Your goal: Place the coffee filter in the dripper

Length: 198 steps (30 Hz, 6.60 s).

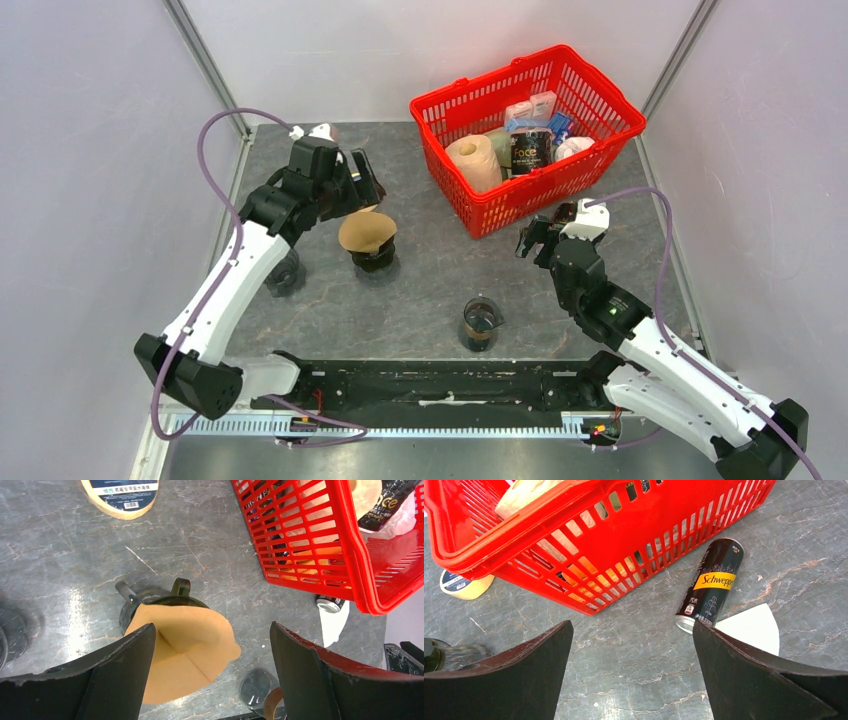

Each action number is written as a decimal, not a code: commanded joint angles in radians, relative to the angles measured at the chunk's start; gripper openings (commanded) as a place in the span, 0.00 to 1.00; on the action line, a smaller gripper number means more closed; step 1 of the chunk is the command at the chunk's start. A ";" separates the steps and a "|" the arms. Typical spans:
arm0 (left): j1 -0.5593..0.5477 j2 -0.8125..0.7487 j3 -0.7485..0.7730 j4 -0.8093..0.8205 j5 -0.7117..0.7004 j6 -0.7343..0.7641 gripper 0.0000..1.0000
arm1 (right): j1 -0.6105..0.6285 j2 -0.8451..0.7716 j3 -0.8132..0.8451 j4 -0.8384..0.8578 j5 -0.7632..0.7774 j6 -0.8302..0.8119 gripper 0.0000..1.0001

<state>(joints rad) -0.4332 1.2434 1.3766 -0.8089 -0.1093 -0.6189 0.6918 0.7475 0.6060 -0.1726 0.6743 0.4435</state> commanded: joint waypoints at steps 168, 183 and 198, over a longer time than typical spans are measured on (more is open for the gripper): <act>-0.084 0.405 0.072 -0.319 0.025 0.205 0.44 | 0.001 0.044 -0.008 0.050 -0.001 -0.017 0.99; -0.085 0.394 0.075 -0.319 0.034 0.202 0.33 | 0.002 0.052 -0.007 0.050 -0.002 -0.016 0.99; -0.084 0.324 0.086 -0.306 0.033 0.201 0.33 | 0.002 0.054 -0.005 0.050 -0.005 -0.016 0.99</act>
<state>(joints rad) -0.5129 1.6253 1.4517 -1.1278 -0.0944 -0.4438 0.6918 0.8005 0.5961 -0.1654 0.6662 0.4328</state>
